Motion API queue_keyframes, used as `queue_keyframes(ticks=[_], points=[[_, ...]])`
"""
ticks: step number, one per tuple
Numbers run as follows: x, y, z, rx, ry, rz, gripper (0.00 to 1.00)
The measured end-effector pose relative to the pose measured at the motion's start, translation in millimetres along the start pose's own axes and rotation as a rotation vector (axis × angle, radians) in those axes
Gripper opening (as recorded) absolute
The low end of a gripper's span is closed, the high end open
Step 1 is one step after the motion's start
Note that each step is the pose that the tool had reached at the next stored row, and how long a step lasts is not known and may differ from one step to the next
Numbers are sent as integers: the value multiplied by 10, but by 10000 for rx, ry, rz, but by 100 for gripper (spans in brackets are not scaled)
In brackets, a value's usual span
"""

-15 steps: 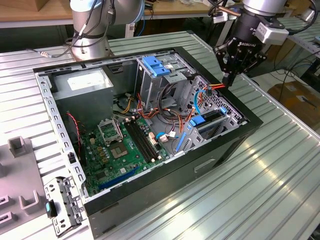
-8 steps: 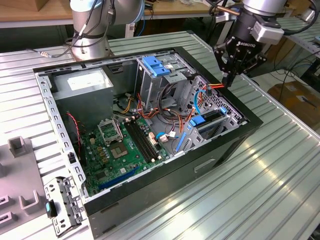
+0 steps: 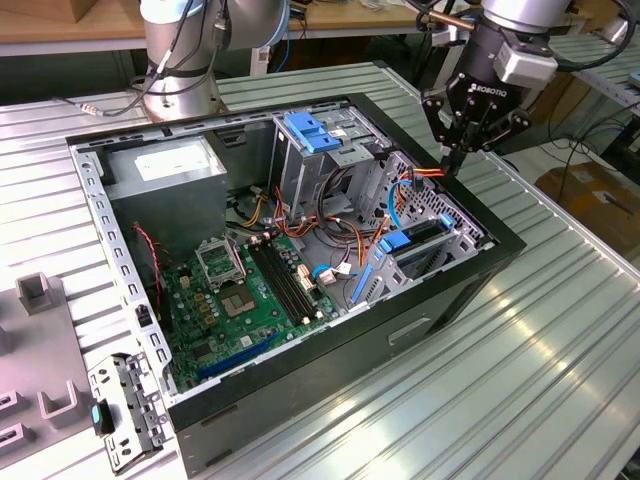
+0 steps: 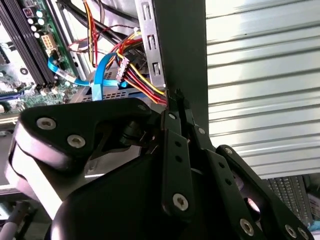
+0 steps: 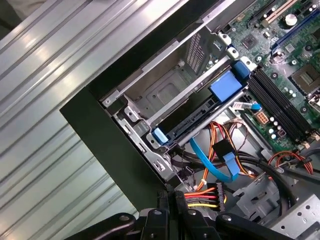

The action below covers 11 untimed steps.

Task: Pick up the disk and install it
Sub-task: 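Insert the first disk wire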

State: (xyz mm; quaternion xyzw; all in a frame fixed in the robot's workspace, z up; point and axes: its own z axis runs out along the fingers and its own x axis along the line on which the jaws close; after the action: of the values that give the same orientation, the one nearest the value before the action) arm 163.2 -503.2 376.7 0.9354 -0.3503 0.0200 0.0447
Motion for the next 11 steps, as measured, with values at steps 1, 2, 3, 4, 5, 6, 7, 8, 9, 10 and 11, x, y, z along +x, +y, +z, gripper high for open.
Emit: queue_keyframes(ticks=[1,2,3,4,5,6,7,8,9,10,11], points=[[0,0,0,-9,-8,123,17],[-1,0,0,-21,-19,286,17],[-1,0,0,-33,-31,457,17],[-1,0,0,-44,-42,614,17],[-1,-1,0,-56,-53,784,17],[-1,0,1,-68,-67,967,17],[-1,0,2,-78,-78,1119,17],[-1,0,2,-94,-93,1349,17],[-1,0,2,-105,-105,1511,17],[-1,0,3,-122,-121,1752,17],[-1,0,3,-138,-138,1988,17]])
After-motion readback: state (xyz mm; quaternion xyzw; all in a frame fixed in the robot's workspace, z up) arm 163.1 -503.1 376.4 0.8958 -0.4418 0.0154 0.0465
